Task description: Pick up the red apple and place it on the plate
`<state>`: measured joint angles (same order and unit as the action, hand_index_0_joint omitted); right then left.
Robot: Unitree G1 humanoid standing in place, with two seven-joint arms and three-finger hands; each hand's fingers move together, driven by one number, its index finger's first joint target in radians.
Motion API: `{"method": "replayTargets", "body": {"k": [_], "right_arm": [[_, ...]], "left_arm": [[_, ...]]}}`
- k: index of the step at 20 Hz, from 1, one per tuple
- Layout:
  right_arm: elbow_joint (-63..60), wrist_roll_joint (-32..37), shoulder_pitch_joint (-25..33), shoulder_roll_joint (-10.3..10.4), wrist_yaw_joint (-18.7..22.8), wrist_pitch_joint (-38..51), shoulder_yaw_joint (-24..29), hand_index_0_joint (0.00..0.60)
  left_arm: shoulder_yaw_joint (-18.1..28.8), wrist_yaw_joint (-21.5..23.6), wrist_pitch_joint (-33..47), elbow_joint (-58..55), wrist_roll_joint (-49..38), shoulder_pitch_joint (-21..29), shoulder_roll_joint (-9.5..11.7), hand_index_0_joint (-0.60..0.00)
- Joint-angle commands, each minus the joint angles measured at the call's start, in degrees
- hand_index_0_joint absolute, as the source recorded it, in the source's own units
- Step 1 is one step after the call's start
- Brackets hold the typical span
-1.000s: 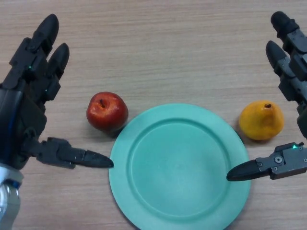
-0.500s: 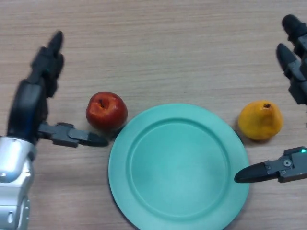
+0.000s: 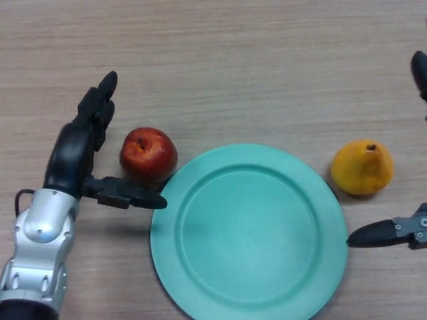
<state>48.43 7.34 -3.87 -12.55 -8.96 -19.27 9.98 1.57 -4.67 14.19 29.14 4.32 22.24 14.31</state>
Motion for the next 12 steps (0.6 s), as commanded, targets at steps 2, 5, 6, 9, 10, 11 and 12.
{"method": "replayTargets", "body": {"k": [2,5,6,9,10,11,12], "right_arm": [[3.21,1.13,0.42,-1.1,0.15,8.93,3.56,0.0],[3.54,1.17,0.22,-1.05,-0.05,8.67,3.93,0.0],[3.88,1.12,0.08,-0.95,-0.18,8.53,4.19,0.0],[4.19,-0.32,-0.25,-0.7,-0.41,8.98,3.76,0.0],[4.48,-0.28,-0.33,-0.62,-0.48,8.6,3.55,0.0],[4.72,-0.4,-0.25,-0.66,-0.57,8.09,3.25,0.0],[4.76,-0.44,-0.04,-0.63,-0.55,7.66,2.85,0.0]], "left_arm": [[-0.17,5.51,10.66,1.24,3.82,4.11,0.54,0.0],[-0.9,5.73,11.38,2.84,6.29,4.41,0.43,-0.35],[-1.2,4.37,11.05,3.71,7.17,4.41,0.08,-0.501],[0.24,-2.15,5.34,1.05,-0.7,4.02,-1.23,-0.6],[2.38,-4.95,-2.78,-4.36,-9.78,3.27,-1.88,-0.6],[2.83,-4.13,-6.87,-7.01,-13.33,2.98,-0.95,-0.6],[3.23,-3.55,-7.69,-9.27,-15.5,2.54,0.01,-0.6]]}}
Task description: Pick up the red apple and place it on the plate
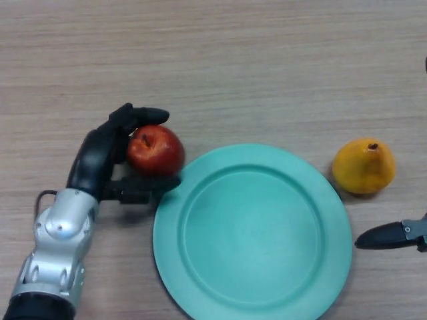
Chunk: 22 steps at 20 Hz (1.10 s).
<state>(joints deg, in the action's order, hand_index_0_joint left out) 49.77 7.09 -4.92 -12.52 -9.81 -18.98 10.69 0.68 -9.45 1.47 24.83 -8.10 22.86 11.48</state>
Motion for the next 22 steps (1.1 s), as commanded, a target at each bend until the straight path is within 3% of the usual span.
{"method": "replayTargets", "body": {"k": [1,5,9,11,15,18,22], "right_arm": [[3.66,-0.13,1.23,-0.66,0.45,6.75,1.76,0.0],[4.25,-0.22,1.9,-0.82,0.86,5.35,0.73,0.0],[4.13,0.41,2.06,-1.03,0.48,4.68,1.22,0.0],[3.66,0.25,1.88,-0.96,0.37,5.31,1.24,0.0],[2.94,1.62,1.15,-0.71,0.26,6.7,2.16,0.0],[2.84,2.42,0.4,-0.53,0.23,7.1,2.92,0.0],[2.38,2.23,0.36,-0.58,0.5,7.09,3.6,0.0]], "left_arm": [[4.18,2.08,5.15,-6.78,-3.79,1.38,3.42,-0.6],[3.51,3.85,-0.64,-22.0,-7.24,-2.47,3.68,-0.6],[-1.37,2.22,-7.28,-33.73,-4.28,-8.35,0.98,-0.6],[-5.83,-0.48,-5.44,-34.39,2.71,-11.1,-0.19,-0.6],[-12.75,-0.29,1.0,-29.89,12.62,-13.0,-0.57,-0.6],[-14.63,0.29,4.81,-28.2,13.18,-13.19,-0.59,-0.6],[-15.91,0.15,1.46,-27.61,15.77,-12.63,-0.59,-0.6]]}}
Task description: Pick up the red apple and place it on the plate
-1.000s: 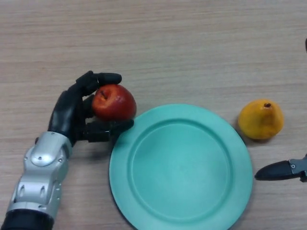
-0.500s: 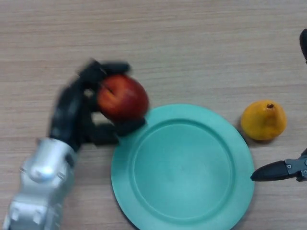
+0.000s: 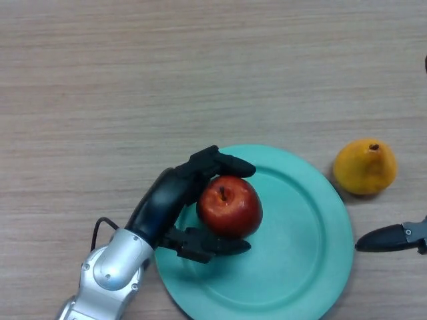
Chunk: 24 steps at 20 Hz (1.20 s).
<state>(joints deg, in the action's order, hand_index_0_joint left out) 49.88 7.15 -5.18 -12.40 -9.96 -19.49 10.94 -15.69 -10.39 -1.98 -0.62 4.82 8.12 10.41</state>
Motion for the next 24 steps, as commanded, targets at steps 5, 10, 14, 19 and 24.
{"method": "replayTargets", "body": {"k": [5,10,14,19,24], "right_arm": [[2.24,1.87,0.43,-0.64,0.28,8.24,3.92,0.0],[1.01,0.28,1.25,-1.14,-0.2,9.33,4.58,0.0],[-0.87,-1.99,1.96,-1.43,-0.14,10.27,3.17,0.0],[1.19,-2.58,4.49,-2.41,0.38,6.35,2.25,0.0],[2.2,-2.23,4.7,-2.23,-0.02,5.88,0.91,0.0]], "left_arm": [[0.64,0.11,2.09,-4.31,7.35,1.95,0.48,-0.5],[3.87,-4.99,-0.86,-16.56,7.92,-2.37,0.48,0.0],[8.43,-4.66,-0.79,-21.77,7.54,-2.01,0.48,0.0],[15.8,-6.19,-12.82,-35.42,-1.67,-0.44,2.64,0.0],[27.56,-2.79,-22.95,-45.44,-22.43,-2.18,6.2,0.0]]}}
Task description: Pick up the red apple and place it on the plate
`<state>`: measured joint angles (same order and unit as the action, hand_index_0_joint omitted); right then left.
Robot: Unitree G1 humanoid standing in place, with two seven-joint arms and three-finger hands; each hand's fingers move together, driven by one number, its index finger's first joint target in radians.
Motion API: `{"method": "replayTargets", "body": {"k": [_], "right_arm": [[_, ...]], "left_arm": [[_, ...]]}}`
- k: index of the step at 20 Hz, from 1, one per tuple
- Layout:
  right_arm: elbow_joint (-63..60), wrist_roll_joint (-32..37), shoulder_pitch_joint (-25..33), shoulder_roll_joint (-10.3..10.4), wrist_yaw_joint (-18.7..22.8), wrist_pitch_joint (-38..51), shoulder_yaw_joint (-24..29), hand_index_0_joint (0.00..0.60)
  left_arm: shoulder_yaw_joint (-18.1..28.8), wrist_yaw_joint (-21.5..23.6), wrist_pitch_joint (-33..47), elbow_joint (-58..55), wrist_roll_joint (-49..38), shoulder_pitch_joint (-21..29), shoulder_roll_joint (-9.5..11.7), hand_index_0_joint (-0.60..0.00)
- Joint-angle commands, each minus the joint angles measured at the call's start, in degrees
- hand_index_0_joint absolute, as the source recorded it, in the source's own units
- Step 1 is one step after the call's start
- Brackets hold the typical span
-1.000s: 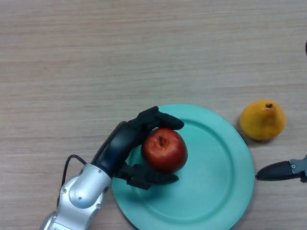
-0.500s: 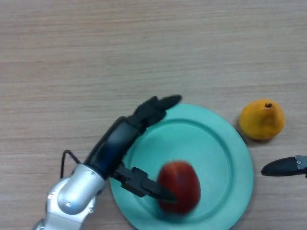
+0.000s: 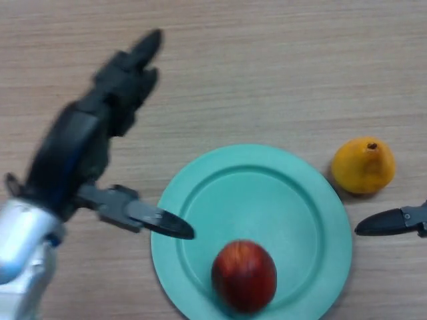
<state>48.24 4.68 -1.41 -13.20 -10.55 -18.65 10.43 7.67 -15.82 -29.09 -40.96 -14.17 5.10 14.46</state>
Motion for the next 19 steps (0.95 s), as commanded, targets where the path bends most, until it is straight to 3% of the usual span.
{"method": "replayTargets", "body": {"k": [1,4,7,11,15,19], "right_arm": [[4.54,0.63,0.79,-1.37,0.51,4.39,1.36,0.0],[8.14,1.53,1.45,-1.35,0.94,0.83,0.38,0.0],[9.38,3.23,0.74,-1.36,-0.31,0.97,1.24,0.0],[8.34,3.23,-0.01,-1.19,-0.92,3.13,1.89,0.0],[9.26,2.38,-0.71,-0.86,-1.4,2.06,-0.11,0.0],[9.52,1.8,-1.78,-0.44,-2.32,2.91,-0.89,0.0]], "left_arm": [[5.48,3.55,3.62,-6.3,-5.56,0.77,2.8,0.0],[10.97,4.89,1.65,-8.63,-13.54,1.05,5.15,0.0],[14.27,6.05,4.3,-8.49,-16.12,0.34,6.5,0.0],[14.0,7.19,9.49,-6.61,-13.71,0.27,6.75,0.0],[12.7,8.43,6.54,-9.21,-12.83,0.29,6.53,0.0],[13.04,7.18,8.73,-8.7,-9.27,-0.27,5.98,0.0]]}}
